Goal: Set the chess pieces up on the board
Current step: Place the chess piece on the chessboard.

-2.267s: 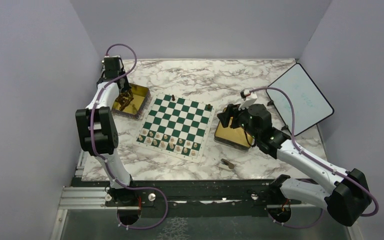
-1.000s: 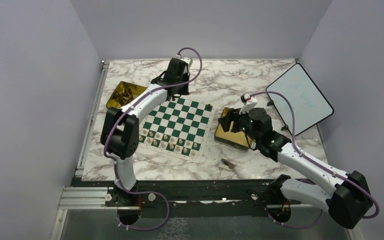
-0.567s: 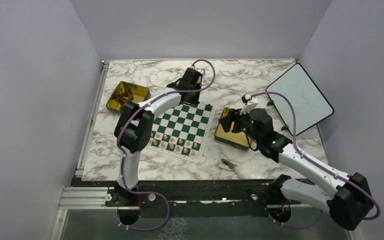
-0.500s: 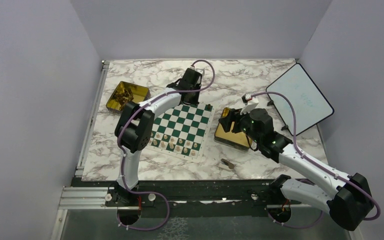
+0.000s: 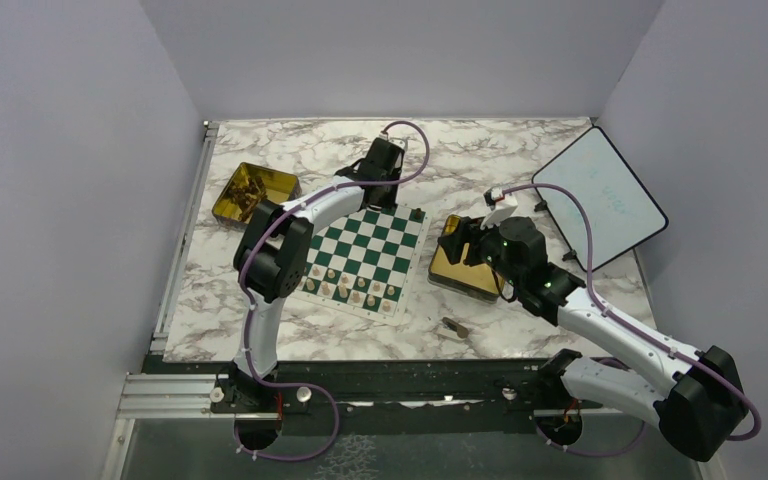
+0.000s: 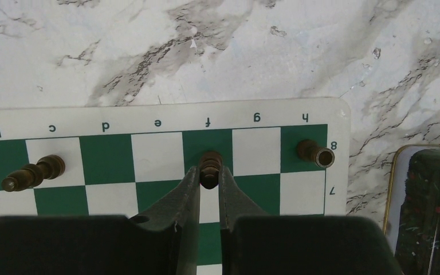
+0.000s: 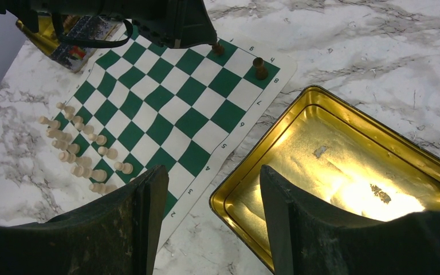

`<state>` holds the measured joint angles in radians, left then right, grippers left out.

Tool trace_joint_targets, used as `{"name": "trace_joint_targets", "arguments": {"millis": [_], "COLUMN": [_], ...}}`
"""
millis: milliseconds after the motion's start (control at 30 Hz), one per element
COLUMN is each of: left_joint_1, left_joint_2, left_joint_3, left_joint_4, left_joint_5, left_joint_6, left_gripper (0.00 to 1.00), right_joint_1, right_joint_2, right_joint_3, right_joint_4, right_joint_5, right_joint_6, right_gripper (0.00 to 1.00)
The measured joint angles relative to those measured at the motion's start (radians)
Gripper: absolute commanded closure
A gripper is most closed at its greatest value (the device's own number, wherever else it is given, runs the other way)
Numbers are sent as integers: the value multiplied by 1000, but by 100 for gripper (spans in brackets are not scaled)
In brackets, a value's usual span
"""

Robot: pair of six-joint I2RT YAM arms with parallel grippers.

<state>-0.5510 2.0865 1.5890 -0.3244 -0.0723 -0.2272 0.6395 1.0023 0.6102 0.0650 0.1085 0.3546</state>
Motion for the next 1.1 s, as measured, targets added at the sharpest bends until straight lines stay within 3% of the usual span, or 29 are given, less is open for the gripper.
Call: {"name": "trace_joint_targets", "arguments": {"millis": [833, 1100], "left_joint_1": [0, 0], "left_joint_2": [20, 25], "left_joint_3": [0, 0], "left_joint_4": [21, 29], "left_joint_5": [-25, -25], "left_joint_6": [10, 12], "left_gripper": [86, 71], "right_joint_1": [0, 0], "right_joint_2": [0, 0], "right_joint_3": [0, 0], "right_joint_4": [0, 0], "right_joint_5": [7, 10], "right_joint_6": [0, -5], "right_gripper": [35, 35]}}
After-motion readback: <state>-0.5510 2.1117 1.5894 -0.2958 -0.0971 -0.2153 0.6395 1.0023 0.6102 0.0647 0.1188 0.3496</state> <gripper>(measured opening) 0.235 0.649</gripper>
